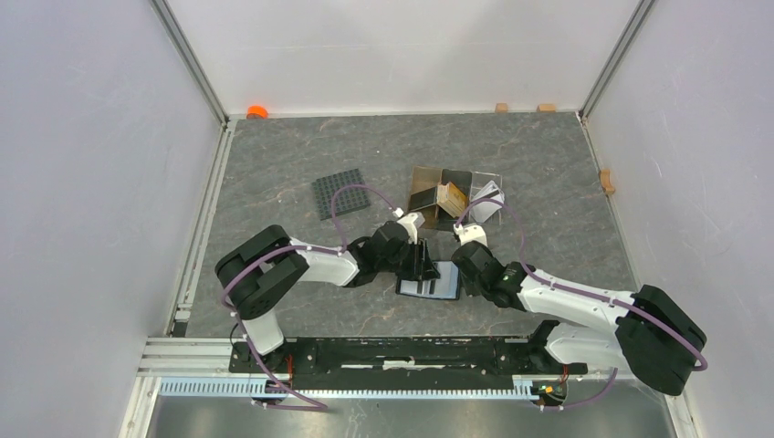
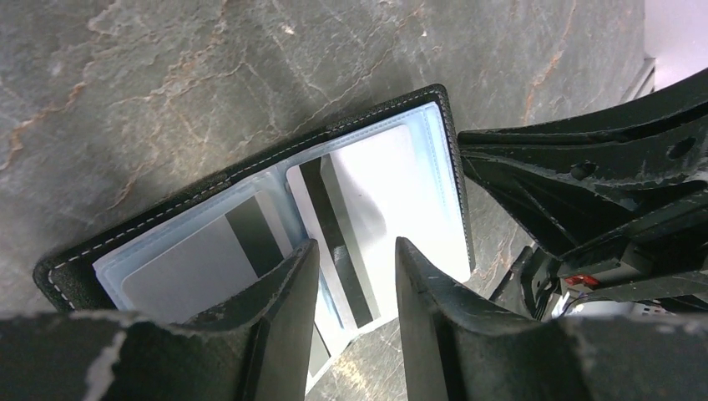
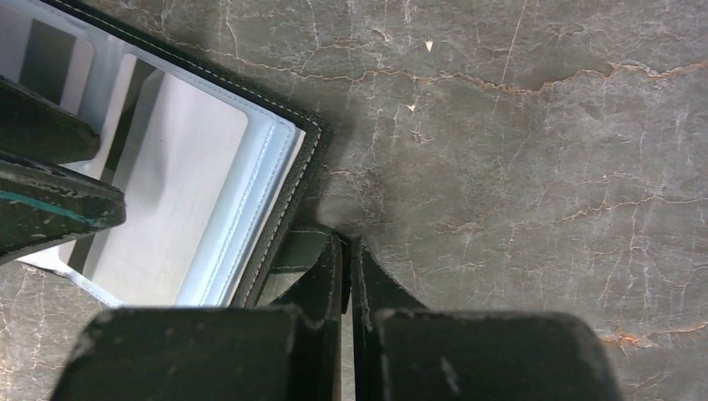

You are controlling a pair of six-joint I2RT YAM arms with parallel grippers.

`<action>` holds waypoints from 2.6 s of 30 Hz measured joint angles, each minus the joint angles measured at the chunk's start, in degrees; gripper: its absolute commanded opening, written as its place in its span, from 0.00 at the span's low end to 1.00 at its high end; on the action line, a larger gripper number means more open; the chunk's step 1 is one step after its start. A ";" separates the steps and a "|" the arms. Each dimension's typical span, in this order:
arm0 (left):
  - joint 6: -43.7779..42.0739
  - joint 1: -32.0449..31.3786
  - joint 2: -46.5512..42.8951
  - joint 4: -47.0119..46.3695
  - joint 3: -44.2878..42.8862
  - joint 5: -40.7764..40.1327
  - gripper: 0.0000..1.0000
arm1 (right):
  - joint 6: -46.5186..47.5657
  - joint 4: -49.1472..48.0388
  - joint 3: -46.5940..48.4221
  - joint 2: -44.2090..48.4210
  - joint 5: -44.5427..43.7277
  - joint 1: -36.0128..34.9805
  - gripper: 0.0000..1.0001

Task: Put the credit cards into the card holder
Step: Insert the credit card into the card holder.

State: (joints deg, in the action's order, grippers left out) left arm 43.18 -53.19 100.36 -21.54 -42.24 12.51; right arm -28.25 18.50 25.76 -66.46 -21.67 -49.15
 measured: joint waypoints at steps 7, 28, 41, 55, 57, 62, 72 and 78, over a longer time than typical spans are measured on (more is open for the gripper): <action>1.07 -0.94 1.53 -4.92 0.59 1.07 0.46 | -0.24 -0.09 -0.11 0.07 -0.04 0.00 0.00; 2.60 -2.51 -21.46 6.60 6.40 -3.06 0.66 | -1.42 5.90 -0.52 9.27 3.67 4.46 0.62; 3.28 -1.99 -26.43 22.75 13.49 -12.17 0.67 | -6.08 -5.55 -5.77 18.97 22.67 5.03 0.50; 3.89 -1.42 -21.33 16.72 13.14 -12.37 0.53 | -8.61 -11.67 -11.21 15.47 26.95 6.95 0.40; 3.89 -1.36 -21.05 16.52 13.05 -12.37 0.52 | -8.72 -12.48 -11.63 15.06 27.32 7.41 0.40; 3.89 -1.14 -20.11 15.78 12.81 -12.39 0.47 | -9.46 -15.54 -13.07 14.29 29.18 8.87 0.39; 3.87 -0.35 -17.33 13.53 11.80 -12.41 0.36 | -11.56 -21.42 -15.74 14.38 32.24 10.10 0.32; 3.87 -0.33 -16.85 12.81 11.80 -12.15 0.34 | -11.93 -20.90 -15.63 17.09 33.70 10.10 0.29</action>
State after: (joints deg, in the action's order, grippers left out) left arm 47.05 -53.52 83.50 -8.73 -30.44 0.36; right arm -40.18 -2.39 10.13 -49.36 12.03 -39.05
